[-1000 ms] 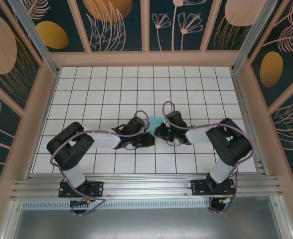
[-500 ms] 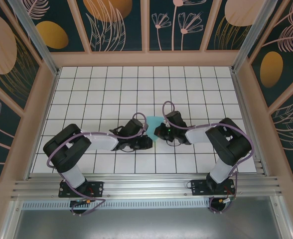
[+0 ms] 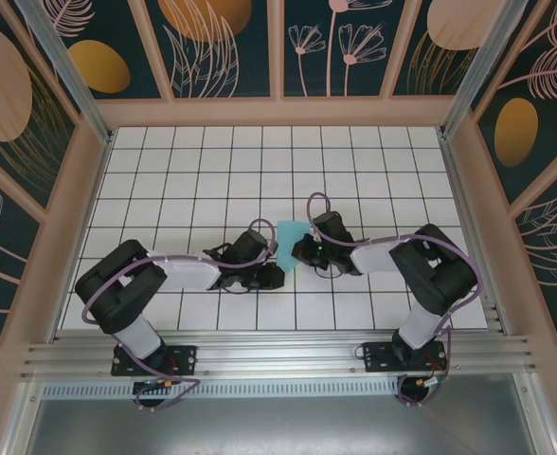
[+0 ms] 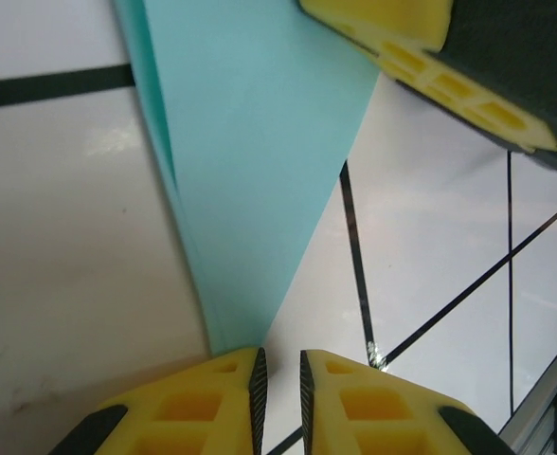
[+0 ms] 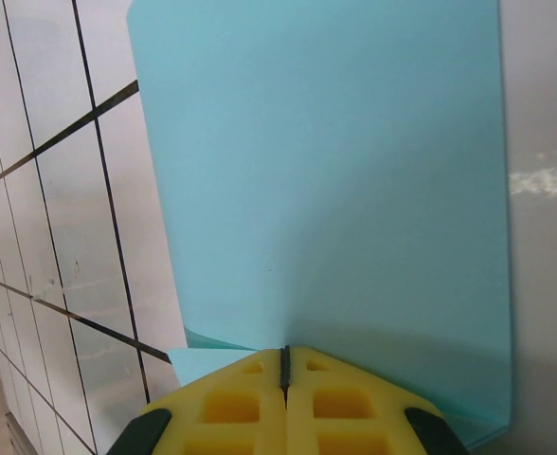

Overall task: Fold a paper plane with a square sheet of paper (pick it up from the middle)
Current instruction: Third fold the triangle at the center of the table.

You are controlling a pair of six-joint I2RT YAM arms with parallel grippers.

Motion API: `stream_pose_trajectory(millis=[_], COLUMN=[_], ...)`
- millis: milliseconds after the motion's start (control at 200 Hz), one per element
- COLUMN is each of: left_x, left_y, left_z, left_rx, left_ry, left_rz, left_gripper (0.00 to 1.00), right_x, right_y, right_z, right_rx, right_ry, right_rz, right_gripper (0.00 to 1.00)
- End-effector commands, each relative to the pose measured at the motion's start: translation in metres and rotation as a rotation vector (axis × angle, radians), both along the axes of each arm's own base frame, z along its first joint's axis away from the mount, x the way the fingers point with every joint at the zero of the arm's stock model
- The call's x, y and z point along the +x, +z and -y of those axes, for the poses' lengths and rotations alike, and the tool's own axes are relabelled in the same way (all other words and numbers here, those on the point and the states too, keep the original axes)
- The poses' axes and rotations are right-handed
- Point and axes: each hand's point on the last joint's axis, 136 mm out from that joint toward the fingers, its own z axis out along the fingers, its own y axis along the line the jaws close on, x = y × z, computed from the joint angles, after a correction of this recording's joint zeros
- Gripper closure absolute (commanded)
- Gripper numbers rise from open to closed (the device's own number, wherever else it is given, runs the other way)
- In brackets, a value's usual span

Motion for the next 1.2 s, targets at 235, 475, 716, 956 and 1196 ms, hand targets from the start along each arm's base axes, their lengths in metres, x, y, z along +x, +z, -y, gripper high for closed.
stream_pose_trajectory(millis=[235,475,716,956,1196], left_x=[0.004,0.040,0.055,0.053,0.045], left_y=[0.024,0.070,0.034,0.000,-0.017], left_z=[-0.021,0.015,0.019,0.008,0.002], left_rx=[-0.008,-0.117,-0.005,0.070,0.105], left_ry=[0.103,0.114,0.144,0.163,0.141], left_rz=[0.076,0.177,0.137,0.115,0.087], left_gripper=[0.77,0.77,0.82,0.86,0.86], right_x=[-0.035,-0.029,-0.008,-0.006,-0.023], right_y=[-0.057,-0.046,-0.001,0.021,0.028], right_z=[0.032,0.025,0.006,0.014,0.009], right_rx=[-0.208,-0.181,-0.084,-0.087,0.001], right_ry=[-0.021,-0.015,0.005,-0.018,0.029], right_rz=[-0.159,-0.136,-0.037,0.009,0.002], right_gripper=[0.94,0.93,0.91,0.91,0.93])
